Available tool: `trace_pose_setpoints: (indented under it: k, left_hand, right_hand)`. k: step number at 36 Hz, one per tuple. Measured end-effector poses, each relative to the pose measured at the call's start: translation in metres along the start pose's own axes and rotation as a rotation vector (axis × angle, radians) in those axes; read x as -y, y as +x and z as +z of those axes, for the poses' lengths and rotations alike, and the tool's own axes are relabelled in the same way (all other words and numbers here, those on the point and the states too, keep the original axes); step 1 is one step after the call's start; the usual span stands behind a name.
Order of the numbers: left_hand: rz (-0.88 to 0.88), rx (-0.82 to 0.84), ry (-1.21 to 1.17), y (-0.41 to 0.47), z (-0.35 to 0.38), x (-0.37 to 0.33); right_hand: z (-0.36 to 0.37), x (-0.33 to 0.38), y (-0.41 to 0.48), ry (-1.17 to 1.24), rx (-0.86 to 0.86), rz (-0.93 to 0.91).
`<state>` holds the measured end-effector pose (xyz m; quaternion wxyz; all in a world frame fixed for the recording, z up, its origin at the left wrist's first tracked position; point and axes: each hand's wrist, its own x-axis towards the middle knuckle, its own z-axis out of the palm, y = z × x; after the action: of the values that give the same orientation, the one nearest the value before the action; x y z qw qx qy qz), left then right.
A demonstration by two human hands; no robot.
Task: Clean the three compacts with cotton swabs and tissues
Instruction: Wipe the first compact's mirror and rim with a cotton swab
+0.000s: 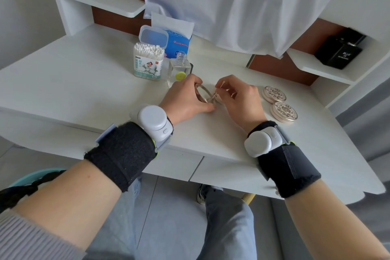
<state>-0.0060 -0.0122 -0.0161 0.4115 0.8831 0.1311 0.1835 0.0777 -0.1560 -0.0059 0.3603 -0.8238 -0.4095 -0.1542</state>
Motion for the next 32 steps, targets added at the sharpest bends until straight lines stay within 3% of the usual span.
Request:
trace_pose_setpoints:
  k: [5,32]
  left_hand:
    - [-0.002,0.006,0.006,-0.0006,0.0009,0.0001]
    - [0.003,0.007,0.017,0.0007,0.0012,0.0006]
  right_hand:
    - [-0.0025,0.0005,0.0,0.081,-0.032,-0.007]
    - [0.0008,-0.0007,0.0,-0.044,-0.011,-0.062]
